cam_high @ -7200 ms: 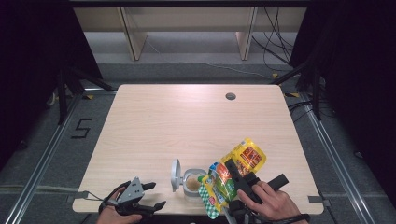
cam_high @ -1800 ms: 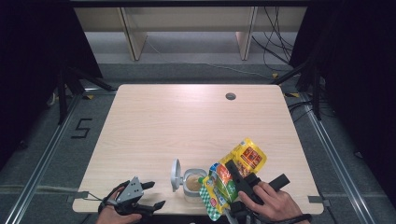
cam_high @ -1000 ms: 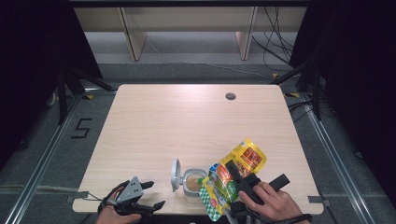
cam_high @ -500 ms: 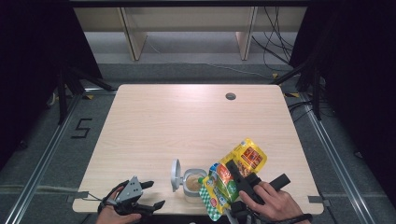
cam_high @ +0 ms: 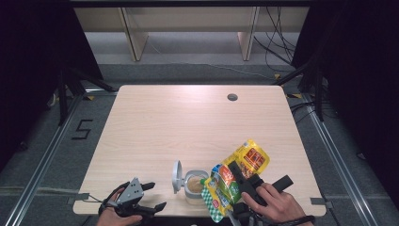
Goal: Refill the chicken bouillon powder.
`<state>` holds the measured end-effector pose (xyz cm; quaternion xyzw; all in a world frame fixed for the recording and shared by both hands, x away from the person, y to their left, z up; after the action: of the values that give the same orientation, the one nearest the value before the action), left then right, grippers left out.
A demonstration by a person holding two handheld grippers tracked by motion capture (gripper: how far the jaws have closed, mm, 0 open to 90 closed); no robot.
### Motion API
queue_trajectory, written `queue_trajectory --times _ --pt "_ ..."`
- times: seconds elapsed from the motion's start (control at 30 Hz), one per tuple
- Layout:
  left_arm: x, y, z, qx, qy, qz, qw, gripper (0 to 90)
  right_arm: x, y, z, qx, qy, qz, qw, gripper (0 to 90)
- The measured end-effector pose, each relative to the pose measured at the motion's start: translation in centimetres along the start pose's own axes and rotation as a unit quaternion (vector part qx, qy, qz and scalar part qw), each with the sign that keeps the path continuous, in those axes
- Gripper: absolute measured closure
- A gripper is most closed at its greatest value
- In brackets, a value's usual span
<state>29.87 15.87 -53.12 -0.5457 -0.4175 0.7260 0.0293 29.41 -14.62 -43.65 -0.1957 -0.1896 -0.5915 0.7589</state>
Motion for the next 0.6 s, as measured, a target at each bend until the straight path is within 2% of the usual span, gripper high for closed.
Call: queue_trajectory --times 0.03,0.07,0.1,0.17,0.23,0.27,0.3,0.33,0.47,0.57,0.6 --pt "-0.02 -0.01 -0.14 -0.003 0.005 0.0 1.0 20.5 0.0 0.03 -0.01 -0.006 0.001 0.002 1.0 58.1" --pt "0.07 -0.21 -0.38 -0.008 0.017 -0.015 0.9997 20.5 0.01 0.01 0.01 -0.004 0.0 0.002 1.0 58.1" --pt "0.03 -0.09 -0.27 -0.006 0.011 -0.006 0.9999 20.5 0.02 0.0 0.01 -0.003 0.0 0.001 1.0 58.1" --pt "0.11 -0.13 -0.35 -0.005 0.016 -0.013 0.9998 20.5 0.01 0.01 0.01 -0.005 0.0 0.001 1.0 58.1" --pt "0.05 0.02 0.06 0.0 -0.016 -0.002 0.9999 20.5 -0.01 0.02 0.02 -0.005 0.001 0.002 1.0 58.1" --pt "0.18 -0.08 -0.15 -0.006 -0.003 -0.011 0.9999 20.5 -0.02 0.03 0.03 0.0 0.001 0.001 1.0 58.1" --pt "0.2 -0.13 -0.14 -0.003 -0.002 -0.014 0.9999 20.5 -0.05 0.03 0.04 0.001 0.0 0.001 1.0 58.1" --pt "0.1 -0.04 -0.02 -0.003 -0.008 -0.004 1.0 20.5 -0.07 0.03 0.05 0.001 -0.001 0.0 1.0 58.1" --pt "0.26 -0.1 -0.13 -0.005 -0.006 -0.015 0.9999 20.5 -0.17 0.05 0.01 0.0 -0.003 0.003 1.0 58.1" --pt "0.1 0.02 0.15 0.002 -0.024 -0.004 0.9997 20.6 -0.12 0.06 -0.06 0.0 0.0 0.002 1.0 58.2" --pt "0.15 -0.02 0.03 -0.001 -0.015 -0.006 0.9999 20.6 -0.09 0.06 -0.06 0.001 0.0 0.002 1.0 58.1"
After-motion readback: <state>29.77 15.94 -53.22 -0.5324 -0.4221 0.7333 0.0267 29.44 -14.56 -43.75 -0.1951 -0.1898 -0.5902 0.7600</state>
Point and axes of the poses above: each handheld gripper's, and its own axes: y roughly forward along the jaws, x roughly out of its underside, z roughly to its right, the point moved 5 cm from there along y, roughly forward along the jaws, and after that the axes turned 8 degrees about -z, right-handed, at the moved point
